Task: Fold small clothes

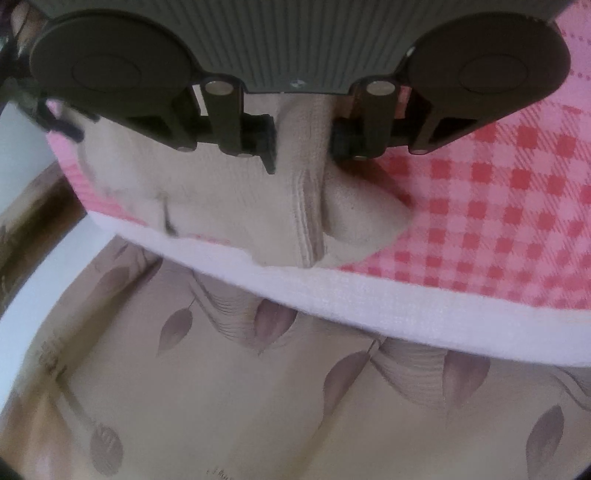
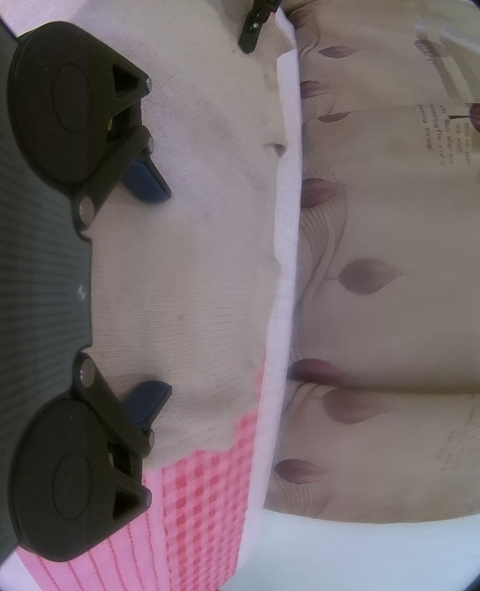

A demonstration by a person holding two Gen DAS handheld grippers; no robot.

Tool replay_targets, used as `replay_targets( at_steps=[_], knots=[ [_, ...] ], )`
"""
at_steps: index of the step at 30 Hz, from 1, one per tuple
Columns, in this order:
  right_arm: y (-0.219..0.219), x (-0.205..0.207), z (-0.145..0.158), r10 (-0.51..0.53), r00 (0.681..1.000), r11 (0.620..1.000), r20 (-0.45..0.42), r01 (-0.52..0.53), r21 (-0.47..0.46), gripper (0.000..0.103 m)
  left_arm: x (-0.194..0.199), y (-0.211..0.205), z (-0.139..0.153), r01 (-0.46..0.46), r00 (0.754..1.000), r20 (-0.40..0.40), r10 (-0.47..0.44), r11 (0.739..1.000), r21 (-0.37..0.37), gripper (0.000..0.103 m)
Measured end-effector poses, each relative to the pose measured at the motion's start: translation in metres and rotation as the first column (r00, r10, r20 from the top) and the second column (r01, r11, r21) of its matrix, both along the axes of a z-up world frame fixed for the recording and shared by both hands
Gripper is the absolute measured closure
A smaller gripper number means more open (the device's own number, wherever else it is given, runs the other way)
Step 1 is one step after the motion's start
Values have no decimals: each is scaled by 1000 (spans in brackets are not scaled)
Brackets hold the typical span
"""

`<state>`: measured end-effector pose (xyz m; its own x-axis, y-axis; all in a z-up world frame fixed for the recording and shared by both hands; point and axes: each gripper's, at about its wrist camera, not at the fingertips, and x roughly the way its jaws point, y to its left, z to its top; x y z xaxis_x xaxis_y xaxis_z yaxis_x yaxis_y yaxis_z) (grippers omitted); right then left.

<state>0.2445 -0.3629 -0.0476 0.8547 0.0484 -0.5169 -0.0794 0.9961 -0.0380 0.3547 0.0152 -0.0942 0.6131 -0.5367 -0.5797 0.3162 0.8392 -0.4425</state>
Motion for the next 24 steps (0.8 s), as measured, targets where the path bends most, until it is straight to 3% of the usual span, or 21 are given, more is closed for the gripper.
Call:
replay_targets(
  at_steps=[2, 5, 12, 17, 21, 24],
  knots=[
    [-15, -11, 5, 27, 997, 995, 67, -33, 98, 0, -3, -8, 17, -18, 1000, -11, 18, 999, -27, 77],
    [-35, -13, 7, 35, 996, 974, 79, -52, 221, 0, -10, -31, 43, -21, 1000, -6, 21, 1000, 1, 78],
    [-44, -25, 7, 103, 989, 938, 102, -131, 320, 0, -27, -101, 84, -13, 998, -58, 14, 1000, 29, 79],
    [-46, -42, 7, 144, 982, 906, 124, -181, 382, 0, -34, -156, 86, -7, 994, -113, 9, 1000, 26, 79],
    [-56, -45, 8, 136, 981, 880, 138, -184, 437, 0, -33, -191, 72, -6, 980, -201, 0, 1000, -29, 84],
    [-62, -41, 6, 126, 985, 863, 122, -169, 477, 0, -33, -214, 63, 18, 974, -223, -35, 997, -76, 88]
  ],
)
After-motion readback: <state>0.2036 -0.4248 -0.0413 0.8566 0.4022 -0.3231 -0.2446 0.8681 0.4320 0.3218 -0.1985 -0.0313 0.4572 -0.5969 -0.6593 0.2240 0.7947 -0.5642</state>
